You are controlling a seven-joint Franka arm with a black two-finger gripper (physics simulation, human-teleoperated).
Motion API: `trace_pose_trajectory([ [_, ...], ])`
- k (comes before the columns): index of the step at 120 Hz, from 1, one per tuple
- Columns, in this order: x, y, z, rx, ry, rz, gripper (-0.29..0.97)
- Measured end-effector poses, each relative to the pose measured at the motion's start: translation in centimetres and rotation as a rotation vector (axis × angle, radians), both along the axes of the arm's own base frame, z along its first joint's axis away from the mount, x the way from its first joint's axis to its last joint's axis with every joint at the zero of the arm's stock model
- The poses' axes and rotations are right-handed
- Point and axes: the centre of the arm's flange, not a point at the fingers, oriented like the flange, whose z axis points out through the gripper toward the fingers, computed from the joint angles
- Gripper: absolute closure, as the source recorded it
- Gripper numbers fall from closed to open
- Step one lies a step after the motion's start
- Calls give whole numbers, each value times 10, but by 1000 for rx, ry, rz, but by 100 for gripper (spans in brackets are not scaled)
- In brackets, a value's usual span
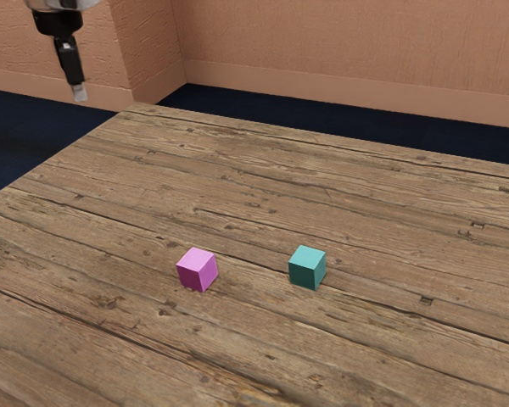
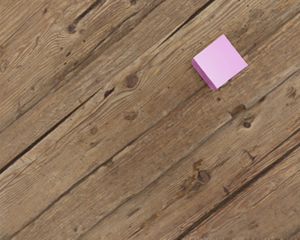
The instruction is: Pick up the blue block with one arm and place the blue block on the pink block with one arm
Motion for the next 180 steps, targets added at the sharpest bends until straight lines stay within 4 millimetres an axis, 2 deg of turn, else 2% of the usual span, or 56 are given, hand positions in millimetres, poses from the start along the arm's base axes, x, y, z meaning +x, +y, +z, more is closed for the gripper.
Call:
trace_pose_trajectory([
  [12,0,0,0,-3,4,-45,0],
  [17,-4,-2,14,6,-18,-62,0],
  [18,-6,-3,19,10,-28,-65,0],
  [21,-26,-13,65,44,-109,-78,0],
  [27,-77,-57,144,115,-253,-131,0],
  [30,-100,-81,170,143,-303,-164,0],
  [33,-115,-106,185,158,-334,-208,0],
  [40,-131,-164,197,163,-362,-336,0],
  [45,-133,-192,196,156,-360,-410,0],
  [51,-133,-206,193,153,-355,-455,0],
  [57,-129,-205,190,153,-343,-466,0],
  [70,-94,-189,140,122,-218,-466,0],
  [75,-95,-175,123,134,-164,-430,0],
  [81,-106,-163,83,157,-70,-374,0],
  [87,-119,-177,36,151,8,-382,0],
  [95,-124,-196,7,110,26,-418,0],
  [101,-120,-204,-4,83,17,-442,0],
  [113,-110,-204,-14,2,-13,-503,0],
  [129,-109,-213,-24,-57,-9,-557,0],
  [138,-99,-222,-42,-62,7,-580,0],
  [145,-91,-225,-74,-68,45,-593,0],
  [154,-78,-233,-130,-75,114,-622,0],
  [161,-77,-241,-177,-130,178,-637,0],
  [171,-84,-269,-211,-143,216,-711,0],
  [180,-75,-278,-233,-122,211,-830,0],
])
